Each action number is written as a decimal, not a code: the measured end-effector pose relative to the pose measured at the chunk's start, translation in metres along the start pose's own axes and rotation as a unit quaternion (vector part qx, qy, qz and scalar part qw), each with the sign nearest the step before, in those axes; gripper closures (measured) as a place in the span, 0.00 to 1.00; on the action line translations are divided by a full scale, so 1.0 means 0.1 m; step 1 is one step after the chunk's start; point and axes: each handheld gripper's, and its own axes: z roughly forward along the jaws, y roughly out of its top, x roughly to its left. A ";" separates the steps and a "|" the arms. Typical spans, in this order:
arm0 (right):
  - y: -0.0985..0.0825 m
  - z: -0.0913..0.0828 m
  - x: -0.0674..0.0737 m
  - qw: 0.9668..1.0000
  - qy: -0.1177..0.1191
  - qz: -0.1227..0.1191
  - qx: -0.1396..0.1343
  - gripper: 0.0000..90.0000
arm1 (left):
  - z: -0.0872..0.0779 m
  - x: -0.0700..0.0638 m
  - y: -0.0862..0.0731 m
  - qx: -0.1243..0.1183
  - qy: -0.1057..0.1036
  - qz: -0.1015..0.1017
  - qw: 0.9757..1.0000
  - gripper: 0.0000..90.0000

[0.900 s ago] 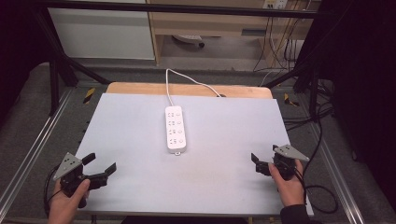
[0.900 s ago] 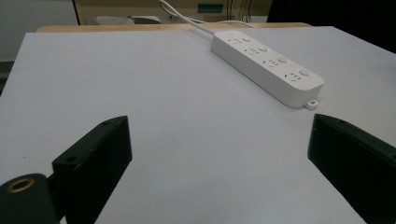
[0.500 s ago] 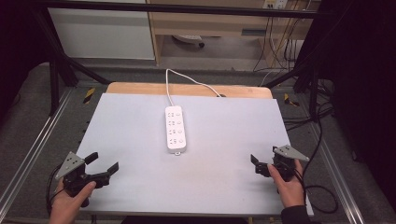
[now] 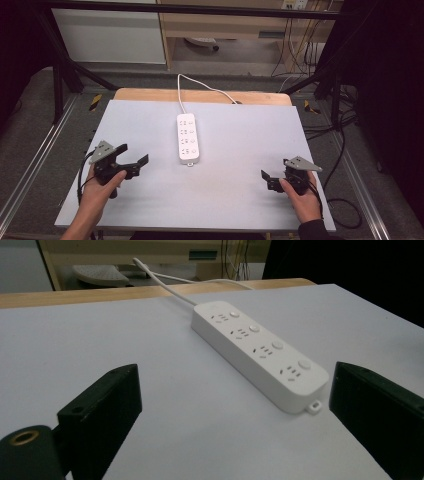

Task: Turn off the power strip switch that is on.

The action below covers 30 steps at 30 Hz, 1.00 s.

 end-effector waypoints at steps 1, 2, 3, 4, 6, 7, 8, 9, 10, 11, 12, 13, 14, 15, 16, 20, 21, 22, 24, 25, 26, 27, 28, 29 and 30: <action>0.00 0.00 0.00 1.000 0.000 0.000 0.000 0.04 | 0.00 0.00 0.00 0.000 0.000 0.000 1.000 0.07; 0.00 0.01 0.01 1.000 0.003 -0.004 0.001 0.05 | 0.12 -0.02 0.06 0.000 -0.003 -0.008 1.000 0.07; 0.00 0.01 0.01 1.000 0.003 -0.004 0.001 0.05 | 0.12 -0.02 0.06 0.000 -0.003 -0.008 1.000 0.08; 0.01 0.01 0.02 1.000 0.009 -0.001 0.000 0.05 | 0.18 -0.03 0.10 -0.001 -0.006 -0.010 1.000 0.08; 0.01 0.01 0.03 1.000 0.011 -0.006 0.000 0.05 | 0.27 -0.06 0.17 0.000 -0.008 0.001 1.000 0.07; 0.01 0.01 0.03 1.000 0.012 -0.007 0.001 0.05 | 0.35 -0.09 0.24 0.001 -0.012 0.000 1.000 0.07; 0.01 0.01 0.03 1.000 0.012 -0.008 0.001 0.05 | 0.39 -0.09 0.27 -0.001 -0.014 -0.001 1.000 0.07; 0.01 0.01 0.03 1.000 0.012 -0.008 0.001 0.05 | 0.39 -0.09 0.27 -0.001 -0.014 -0.001 1.000 0.07; 0.02 0.01 0.03 1.000 0.013 -0.008 -0.002 0.04 | 0.43 -0.10 0.30 -0.002 -0.014 -0.001 1.000 0.07; 0.02 0.01 0.03 1.000 0.013 -0.009 -0.003 0.04 | 0.47 -0.11 0.33 -0.001 -0.014 0.000 1.000 0.08; 0.02 0.01 0.03 1.000 0.013 -0.009 -0.003 0.04 | 0.50 -0.12 0.35 -0.002 -0.014 0.001 1.000 0.08; 0.02 0.01 0.03 1.000 0.014 -0.008 -0.001 0.04 | 0.57 -0.12 0.40 -0.001 -0.014 0.002 1.000 0.08; 0.01 0.01 0.03 1.000 0.014 -0.008 -0.001 0.04 | 0.57 -0.12 0.40 -0.001 -0.014 0.002 1.000 0.08; 0.01 0.01 0.04 1.000 0.014 -0.007 -0.002 0.04 | 0.60 -0.13 0.42 -0.001 -0.015 0.002 1.000 0.08; 0.01 0.01 0.03 1.000 0.015 -0.008 -0.001 0.04 | 0.66 -0.14 0.46 -0.002 -0.013 0.002 1.000 0.08; 0.01 0.02 0.04 1.000 0.016 -0.009 -0.002 0.04 | 0.72 -0.15 0.51 -0.006 -0.014 0.002 1.000 0.08; 0.01 0.02 0.04 1.000 0.016 -0.011 -0.002 0.04 | 0.75 -0.16 0.52 -0.006 -0.013 0.002 1.000 0.08; 0.01 0.02 0.04 1.000 0.017 -0.013 -0.001 0.04 | 0.76 -0.16 0.52 -0.005 -0.013 0.002 1.000 0.09; 0.01 0.02 0.04 1.000 0.018 -0.013 -0.001 0.04 | 0.79 -0.17 0.53 -0.007 -0.015 0.001 1.000 0.09; 0.01 0.02 0.04 1.000 0.018 -0.013 -0.002 0.04 | 0.79 -0.17 0.54 -0.008 -0.016 0.002 1.000 0.09; 0.01 0.02 0.04 1.000 0.018 -0.011 -0.001 0.04 | 0.79 -0.18 0.54 -0.009 -0.016 0.001 1.000 0.09; 0.01 0.02 0.04 1.000 0.018 -0.011 -0.001 0.04 | 0.79 -0.17 0.54 -0.010 -0.017 -0.001 1.000 0.09; 0.01 0.02 0.04 1.000 0.018 -0.009 -0.003 0.04 | 0.79 -0.17 0.54 -0.011 -0.017 -0.001 1.000 0.09; 0.01 0.01 0.04 1.000 0.017 -0.009 -0.004 0.04 | 0.79 -0.17 0.54 -0.012 -0.017 -0.002 1.000 0.09; 0.01 0.01 0.04 1.000 0.017 -0.009 -0.004 0.04 | 0.78 -0.16 0.55 -0.013 -0.017 -0.001 1.000 0.09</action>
